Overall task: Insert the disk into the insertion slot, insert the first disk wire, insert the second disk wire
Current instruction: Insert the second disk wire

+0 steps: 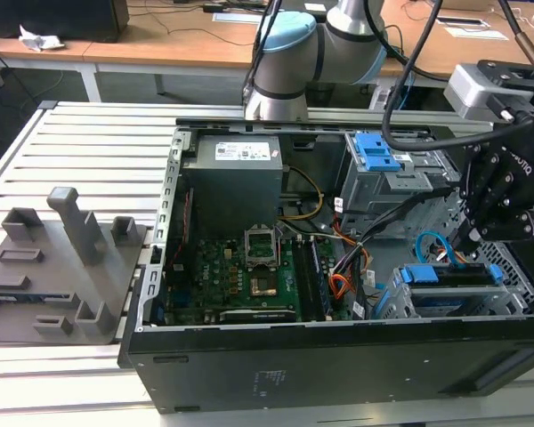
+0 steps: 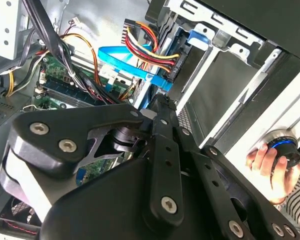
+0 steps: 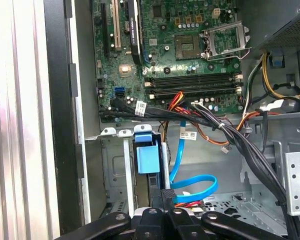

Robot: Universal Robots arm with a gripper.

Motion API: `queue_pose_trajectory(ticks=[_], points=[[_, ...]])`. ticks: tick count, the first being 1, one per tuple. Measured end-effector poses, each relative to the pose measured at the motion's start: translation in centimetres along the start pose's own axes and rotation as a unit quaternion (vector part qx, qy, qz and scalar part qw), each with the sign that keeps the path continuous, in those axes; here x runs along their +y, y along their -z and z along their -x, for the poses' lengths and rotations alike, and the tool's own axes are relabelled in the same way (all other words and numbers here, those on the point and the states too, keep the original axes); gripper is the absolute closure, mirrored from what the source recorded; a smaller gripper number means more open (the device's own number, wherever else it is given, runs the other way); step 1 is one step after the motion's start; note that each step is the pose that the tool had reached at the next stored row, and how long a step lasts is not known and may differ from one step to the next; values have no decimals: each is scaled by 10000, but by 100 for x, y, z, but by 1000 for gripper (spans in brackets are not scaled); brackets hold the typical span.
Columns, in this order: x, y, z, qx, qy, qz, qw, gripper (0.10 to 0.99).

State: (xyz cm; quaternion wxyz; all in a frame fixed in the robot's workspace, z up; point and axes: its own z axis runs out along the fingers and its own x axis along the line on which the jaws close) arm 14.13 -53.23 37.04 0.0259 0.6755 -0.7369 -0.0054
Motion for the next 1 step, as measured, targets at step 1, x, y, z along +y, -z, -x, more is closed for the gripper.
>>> queue_pose_trajectory(ticks=[1], points=[[0,0,0,0,0,0,10000,980]])
